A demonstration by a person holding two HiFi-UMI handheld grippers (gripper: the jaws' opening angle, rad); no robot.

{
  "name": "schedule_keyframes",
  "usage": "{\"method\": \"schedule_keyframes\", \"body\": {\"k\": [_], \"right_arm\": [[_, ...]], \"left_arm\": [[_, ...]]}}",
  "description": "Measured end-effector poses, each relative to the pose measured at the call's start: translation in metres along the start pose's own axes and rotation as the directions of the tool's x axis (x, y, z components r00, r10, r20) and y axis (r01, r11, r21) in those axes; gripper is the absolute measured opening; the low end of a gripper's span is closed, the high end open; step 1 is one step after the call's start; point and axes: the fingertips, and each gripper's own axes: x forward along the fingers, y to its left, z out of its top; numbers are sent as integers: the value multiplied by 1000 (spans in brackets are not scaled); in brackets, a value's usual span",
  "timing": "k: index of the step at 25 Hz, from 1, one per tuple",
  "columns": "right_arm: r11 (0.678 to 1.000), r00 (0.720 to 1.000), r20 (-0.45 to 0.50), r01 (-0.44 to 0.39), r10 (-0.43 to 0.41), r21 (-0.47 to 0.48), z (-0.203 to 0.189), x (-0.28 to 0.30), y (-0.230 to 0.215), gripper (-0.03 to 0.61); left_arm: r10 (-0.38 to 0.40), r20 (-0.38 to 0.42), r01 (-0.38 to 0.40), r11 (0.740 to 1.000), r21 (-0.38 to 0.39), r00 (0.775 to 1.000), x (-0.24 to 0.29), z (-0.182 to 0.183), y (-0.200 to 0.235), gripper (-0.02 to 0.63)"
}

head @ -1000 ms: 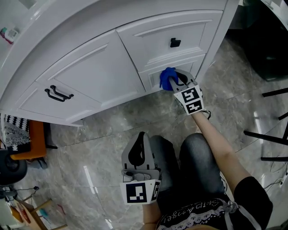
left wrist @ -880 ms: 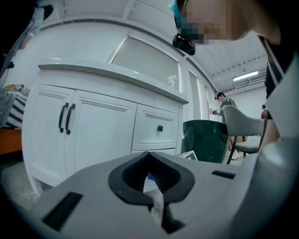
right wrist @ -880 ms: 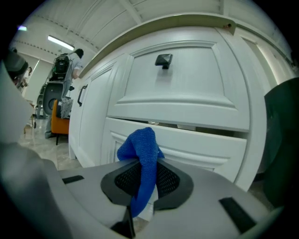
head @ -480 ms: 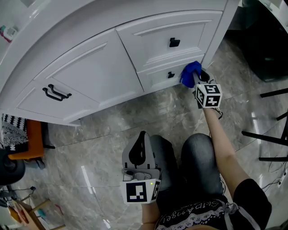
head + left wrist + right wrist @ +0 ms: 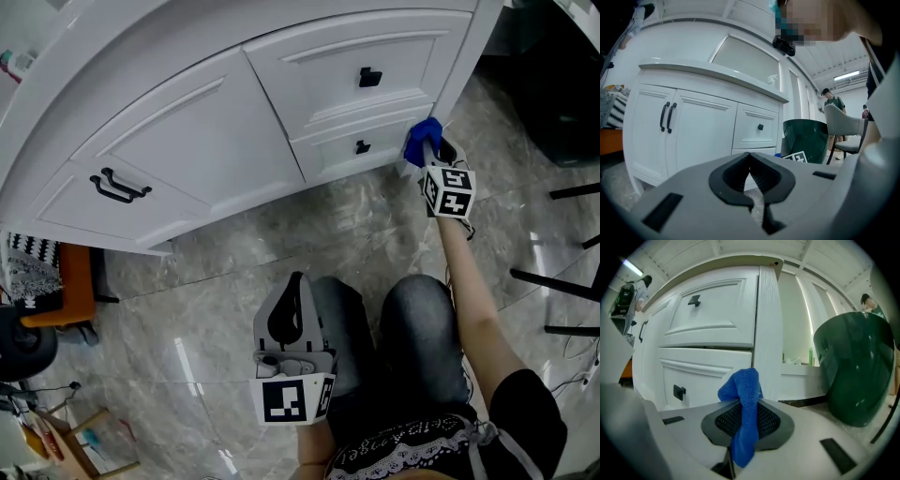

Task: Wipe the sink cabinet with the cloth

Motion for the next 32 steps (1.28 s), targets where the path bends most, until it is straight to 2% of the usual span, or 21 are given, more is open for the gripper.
{"method": "schedule_keyframes", "body": {"k": [3, 5, 9, 14, 16, 18, 20, 23, 28, 32], "right_arm": [[997, 997, 12, -75, 75, 18, -6, -18, 25, 60], [982, 982, 13, -191, 191, 5, -16, -34, 62, 60], [894, 895, 4, -444, 445, -60, -26, -44, 153, 60], [783, 795, -26, -602, 606, -157, -24, -31, 237, 60], [754, 770, -37, -632, 637, -182, -27, -25, 262, 60], [753, 770, -58, -634, 635, -177, -35, -13, 276, 60], [768, 785, -88, -618, 613, -167, -43, 0, 281, 60], [779, 798, -75, -600, 597, -183, -46, 5, 281, 60], [776, 794, -77, -607, 604, -171, -44, 4, 282, 60], [762, 787, -84, -613, 611, -208, -43, 1, 282, 60]], "left_arm": [[7, -1, -7, 1000, 0, 1000, -2, -1, 2, 5], [13, -5, -13, 1000, 1, 1000, -2, -3, 4, 5], [21, -20, -21, 1000, 10, 1000, -2, -7, 6, 5], [62, -25, -62, 998, 27, 998, -10, -7, 11, 5], [89, -29, -88, 995, 36, 996, -14, -7, 15, 5], [113, -33, -111, 993, 43, 993, -18, -6, 19, 5], [130, -34, -129, 991, 48, 991, -22, -6, 22, 5], [148, -36, -146, 988, 57, 988, -25, -6, 25, 5], [133, -32, -131, 989, 62, 991, -23, -2, 21, 5], [122, -35, -120, 991, 54, 992, -23, -2, 17, 5]]}}
